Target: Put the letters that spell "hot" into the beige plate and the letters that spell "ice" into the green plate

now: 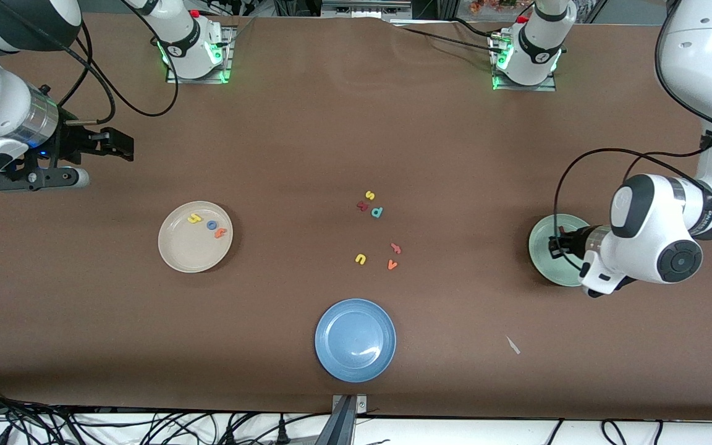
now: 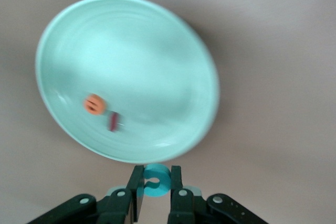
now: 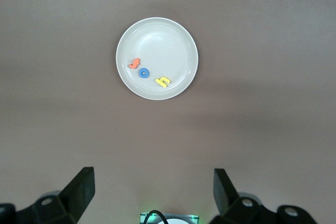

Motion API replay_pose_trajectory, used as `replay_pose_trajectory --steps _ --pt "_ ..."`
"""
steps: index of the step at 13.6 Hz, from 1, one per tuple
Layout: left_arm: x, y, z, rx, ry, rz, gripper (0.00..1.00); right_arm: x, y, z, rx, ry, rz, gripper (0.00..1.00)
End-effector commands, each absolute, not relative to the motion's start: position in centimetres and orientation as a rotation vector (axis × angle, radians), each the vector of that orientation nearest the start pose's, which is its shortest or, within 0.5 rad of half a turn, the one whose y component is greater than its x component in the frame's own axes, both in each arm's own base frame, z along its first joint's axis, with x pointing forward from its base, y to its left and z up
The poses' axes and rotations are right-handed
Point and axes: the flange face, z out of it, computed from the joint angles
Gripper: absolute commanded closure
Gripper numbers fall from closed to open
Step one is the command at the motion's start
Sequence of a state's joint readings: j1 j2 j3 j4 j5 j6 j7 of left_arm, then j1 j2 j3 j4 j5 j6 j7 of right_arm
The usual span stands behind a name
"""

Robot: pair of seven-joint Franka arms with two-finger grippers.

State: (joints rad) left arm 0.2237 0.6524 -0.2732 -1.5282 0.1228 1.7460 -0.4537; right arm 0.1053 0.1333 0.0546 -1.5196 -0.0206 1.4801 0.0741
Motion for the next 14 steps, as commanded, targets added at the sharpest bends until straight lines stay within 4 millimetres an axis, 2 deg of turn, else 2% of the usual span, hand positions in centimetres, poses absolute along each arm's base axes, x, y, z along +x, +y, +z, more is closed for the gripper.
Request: replay_pose_trajectory --steps 1,4,5,6,7,8,10,14 --pt "65.1 2.1 22.5 -2.959 -0.437 0.639 1.00 57.9 8.9 56.9 -3.175 -0.148 0.261 0.00" --pt "65.1 1.7 21.4 -2.984 -0.440 0.612 0.98 58.1 9.1 56.6 -3.170 -0.150 0.269 0.00" --pt "65.3 1.5 21.0 -2.993 -0.443 0.601 0.85 58.1 9.1 56.6 -3.170 -0.150 0.262 0.00" --pt "65.5 1.5 21.1 -2.999 -0.443 0.583 0.56 58.1 9.1 56.6 -3.170 -0.150 0.262 0.00" --pt "65.7 1.4 21.6 -3.004 -0.442 0.568 0.09 58.1 8.9 56.6 -3.170 -0.148 0.262 0.00" --pt "66.0 1.4 22.4 -3.003 -0.443 0.553 0.00 58.1 8.9 56.6 -3.170 -0.148 0.262 0.00" --pt "66.4 1.3 25.9 -3.004 -0.455 0.481 0.00 58.1 9.1 56.6 -3.167 -0.155 0.262 0.00" --pt "67.1 1.4 34.7 -2.984 -0.461 0.434 0.00 58.1 9.0 56.6 -3.165 -0.153 0.265 0.00"
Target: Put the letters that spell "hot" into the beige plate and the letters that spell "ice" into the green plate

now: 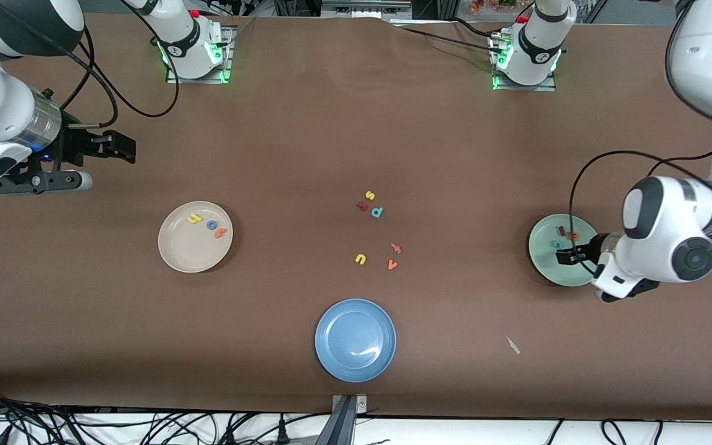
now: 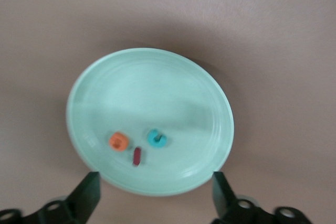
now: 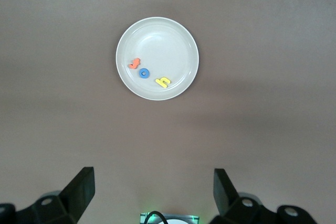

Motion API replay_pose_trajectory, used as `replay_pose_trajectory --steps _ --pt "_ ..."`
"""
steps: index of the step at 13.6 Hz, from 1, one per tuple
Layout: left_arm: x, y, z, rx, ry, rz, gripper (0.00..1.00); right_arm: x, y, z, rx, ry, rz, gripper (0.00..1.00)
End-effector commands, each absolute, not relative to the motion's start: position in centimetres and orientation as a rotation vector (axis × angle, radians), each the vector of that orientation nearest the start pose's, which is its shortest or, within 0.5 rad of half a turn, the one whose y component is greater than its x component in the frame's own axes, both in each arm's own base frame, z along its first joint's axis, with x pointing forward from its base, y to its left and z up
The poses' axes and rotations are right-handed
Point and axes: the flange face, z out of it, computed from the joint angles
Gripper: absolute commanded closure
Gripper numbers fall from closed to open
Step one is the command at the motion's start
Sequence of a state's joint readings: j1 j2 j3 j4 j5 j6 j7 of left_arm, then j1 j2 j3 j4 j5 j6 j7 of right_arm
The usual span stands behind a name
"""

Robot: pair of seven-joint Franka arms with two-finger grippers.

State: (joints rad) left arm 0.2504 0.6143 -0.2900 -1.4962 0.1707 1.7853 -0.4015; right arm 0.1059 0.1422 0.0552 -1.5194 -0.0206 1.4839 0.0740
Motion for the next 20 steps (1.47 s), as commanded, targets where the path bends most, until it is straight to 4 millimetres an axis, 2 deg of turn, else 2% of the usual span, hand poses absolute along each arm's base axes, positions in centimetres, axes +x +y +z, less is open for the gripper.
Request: replay_pose_trajectory --steps 1,4,5,9,12,14,15,20 --pt "67.1 0.9 37.0 -2.978 -0.455 0.437 0.00 58.1 9.0 56.7 -3.165 -0.157 0.260 0.00" --pt "67.0 1.1 43.8 -2.989 -0.485 0.477 0.00 58.1 9.1 56.9 -3.164 -0.153 0.253 0.00" --pt "67.0 0.3 45.8 -3.012 -0.465 0.467 0.00 58.0 9.2 57.0 -3.164 -0.155 0.248 0.00" --pt "66.0 -0.4 51.0 -3.049 -0.403 0.379 0.00 57.8 10.3 57.2 -3.148 -0.166 0.242 0.00" --pt "65.6 -1.9 52.7 -3.076 -0.163 0.335 0.00 57.7 10.4 57.4 -3.149 -0.171 0.239 0.00" --pt "65.3 -1.0 53.7 -3.102 -0.089 0.317 0.00 57.6 10.3 57.5 -3.147 -0.186 0.242 0.00" --pt "65.3 -0.2 53.7 -3.137 -0.088 0.323 0.01 57.7 9.9 57.5 -3.148 -0.176 0.240 0.00" --pt "65.3 0.1 54.5 -3.146 -0.087 0.200 0.01 57.7 9.7 57.7 -3.150 -0.162 0.232 0.00"
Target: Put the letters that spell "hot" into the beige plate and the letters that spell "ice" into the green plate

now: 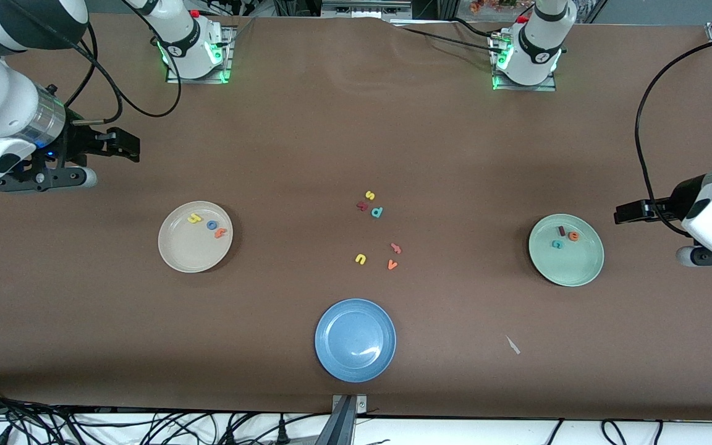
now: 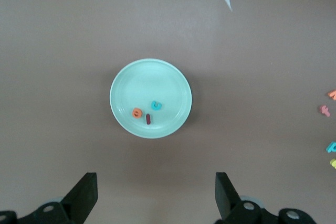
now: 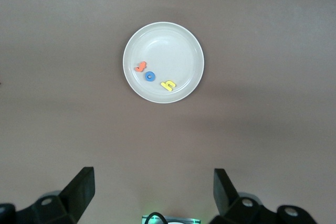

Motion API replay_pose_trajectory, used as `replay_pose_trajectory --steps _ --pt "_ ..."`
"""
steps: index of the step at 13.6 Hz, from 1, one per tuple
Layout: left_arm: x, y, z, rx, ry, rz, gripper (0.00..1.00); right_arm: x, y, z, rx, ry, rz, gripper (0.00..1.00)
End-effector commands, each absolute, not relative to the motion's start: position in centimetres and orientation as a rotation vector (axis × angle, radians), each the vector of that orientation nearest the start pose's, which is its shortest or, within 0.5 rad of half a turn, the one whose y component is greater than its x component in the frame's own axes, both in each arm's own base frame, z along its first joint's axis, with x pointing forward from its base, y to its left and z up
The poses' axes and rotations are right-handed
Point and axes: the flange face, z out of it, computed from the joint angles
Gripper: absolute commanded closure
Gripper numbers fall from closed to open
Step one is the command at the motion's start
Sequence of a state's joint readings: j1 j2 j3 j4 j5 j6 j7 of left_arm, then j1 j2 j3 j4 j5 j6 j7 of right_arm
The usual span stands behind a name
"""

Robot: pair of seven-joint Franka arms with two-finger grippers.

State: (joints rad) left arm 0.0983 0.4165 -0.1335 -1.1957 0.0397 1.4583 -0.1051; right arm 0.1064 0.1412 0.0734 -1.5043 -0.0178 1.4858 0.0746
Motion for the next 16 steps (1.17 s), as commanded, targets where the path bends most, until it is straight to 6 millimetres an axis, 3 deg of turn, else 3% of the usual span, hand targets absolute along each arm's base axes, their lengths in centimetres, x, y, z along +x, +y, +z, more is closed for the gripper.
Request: replay_pose_trajectory --steps 1,4,6,8,14,16 --pt "65.3 0.2 54.5 -3.142 -0.087 0.202 0.01 57.6 9.4 58.0 -3.148 -0.157 0.223 0.00" --pt "65.4 0.6 54.1 -3.143 -0.065 0.211 0.00 56.7 9.5 59.8 -3.144 -0.161 0.187 0.00" --pt "65.4 0.6 54.2 -3.147 -0.017 0.209 0.00 56.6 10.0 60.0 -3.144 -0.173 0.168 0.00" --pt "65.4 0.5 54.1 -3.146 -0.014 0.214 0.00 57.2 9.8 59.1 -3.145 -0.161 0.185 0.00" --pt "65.3 0.6 54.1 -3.148 -0.009 0.219 0.00 57.6 9.0 59.0 -3.154 -0.167 0.164 0.00" --pt "65.4 1.5 54.0 -3.149 -0.014 0.221 0.00 57.7 8.9 58.9 -3.156 -0.162 0.164 0.00"
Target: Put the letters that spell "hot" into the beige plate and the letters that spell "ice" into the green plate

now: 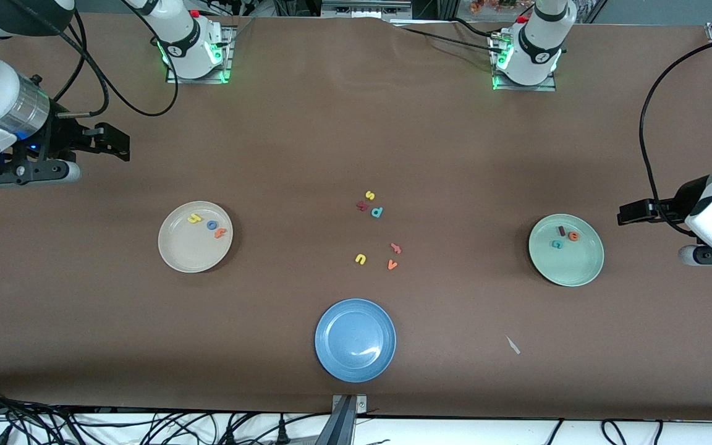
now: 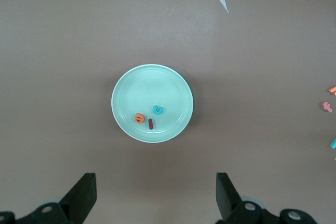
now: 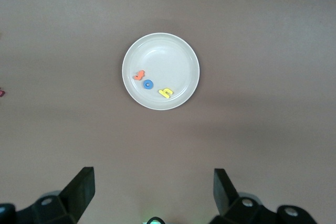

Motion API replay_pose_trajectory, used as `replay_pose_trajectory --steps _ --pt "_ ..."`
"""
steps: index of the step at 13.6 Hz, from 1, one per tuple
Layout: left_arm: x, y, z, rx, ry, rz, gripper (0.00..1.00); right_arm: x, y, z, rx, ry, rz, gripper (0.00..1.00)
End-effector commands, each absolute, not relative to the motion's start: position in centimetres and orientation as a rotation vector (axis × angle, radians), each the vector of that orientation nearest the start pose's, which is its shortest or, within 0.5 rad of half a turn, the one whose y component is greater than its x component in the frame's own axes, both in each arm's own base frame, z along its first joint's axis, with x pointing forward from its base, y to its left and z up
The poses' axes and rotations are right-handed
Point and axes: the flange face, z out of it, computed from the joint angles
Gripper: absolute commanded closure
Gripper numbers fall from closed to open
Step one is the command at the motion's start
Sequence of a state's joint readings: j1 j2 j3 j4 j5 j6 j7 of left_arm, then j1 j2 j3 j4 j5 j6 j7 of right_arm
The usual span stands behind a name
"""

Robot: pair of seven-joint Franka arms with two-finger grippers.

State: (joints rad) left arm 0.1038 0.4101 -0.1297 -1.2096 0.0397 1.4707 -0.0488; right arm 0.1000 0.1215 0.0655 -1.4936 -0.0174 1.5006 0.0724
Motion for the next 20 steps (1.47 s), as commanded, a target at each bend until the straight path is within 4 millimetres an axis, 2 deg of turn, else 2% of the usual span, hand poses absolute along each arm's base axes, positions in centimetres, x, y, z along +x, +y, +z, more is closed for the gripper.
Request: replay_pose_trajectory --steps 1,11,20 --pt "65.35 1.83 53.96 -3.151 0.002 0.221 0.00 57.75 8.81 58.79 -3.156 -0.159 0.164 0.00" --pt "65.43 1.90 53.77 -3.154 0.005 0.223 0.00 57.85 8.64 58.61 -3.156 -0.155 0.169 0.00" --pt "65.43 1.21 53.77 -3.157 0.017 0.226 0.00 57.99 7.96 58.52 -3.152 -0.171 0.172 0.00"
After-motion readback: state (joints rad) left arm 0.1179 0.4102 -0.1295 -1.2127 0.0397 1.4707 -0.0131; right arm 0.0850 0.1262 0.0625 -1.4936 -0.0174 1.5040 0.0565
